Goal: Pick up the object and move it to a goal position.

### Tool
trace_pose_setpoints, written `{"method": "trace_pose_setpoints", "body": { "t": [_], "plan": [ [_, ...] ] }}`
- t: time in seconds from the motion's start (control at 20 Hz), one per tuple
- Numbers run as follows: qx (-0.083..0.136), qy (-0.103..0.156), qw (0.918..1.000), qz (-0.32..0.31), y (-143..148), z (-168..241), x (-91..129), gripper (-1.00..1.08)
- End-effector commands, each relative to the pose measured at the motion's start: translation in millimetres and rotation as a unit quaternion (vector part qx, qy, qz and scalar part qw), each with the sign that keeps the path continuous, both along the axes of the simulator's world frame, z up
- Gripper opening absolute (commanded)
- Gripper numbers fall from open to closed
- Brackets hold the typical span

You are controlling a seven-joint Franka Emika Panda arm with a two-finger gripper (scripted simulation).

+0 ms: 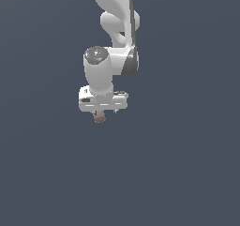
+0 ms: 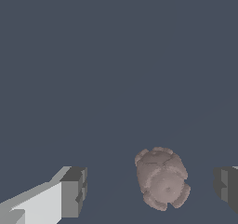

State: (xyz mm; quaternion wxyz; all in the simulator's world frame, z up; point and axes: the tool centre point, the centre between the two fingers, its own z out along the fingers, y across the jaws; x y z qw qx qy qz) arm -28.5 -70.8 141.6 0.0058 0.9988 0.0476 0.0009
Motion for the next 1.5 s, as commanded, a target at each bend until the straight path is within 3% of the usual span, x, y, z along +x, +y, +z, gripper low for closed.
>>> {"method": "trace_pose_setpoints", "body": {
  "t": [0.0,0.65,1.15,1.45],
  "plan": [
    [0.001,0.001,0.9998,0.02,-10.4,-11.5,-9.8,1.0],
    [0.005,0.002,0.9961,0.088,-42.4,-48.3,-47.5,1.0],
    [0.006,0.002,0.9955,0.094,-45.4,-54.8,-51.7,1.0],
    [0.006,0.002,0.9954,0.095,-45.2,-78.3,-52.8,1.0]
  ]
}}
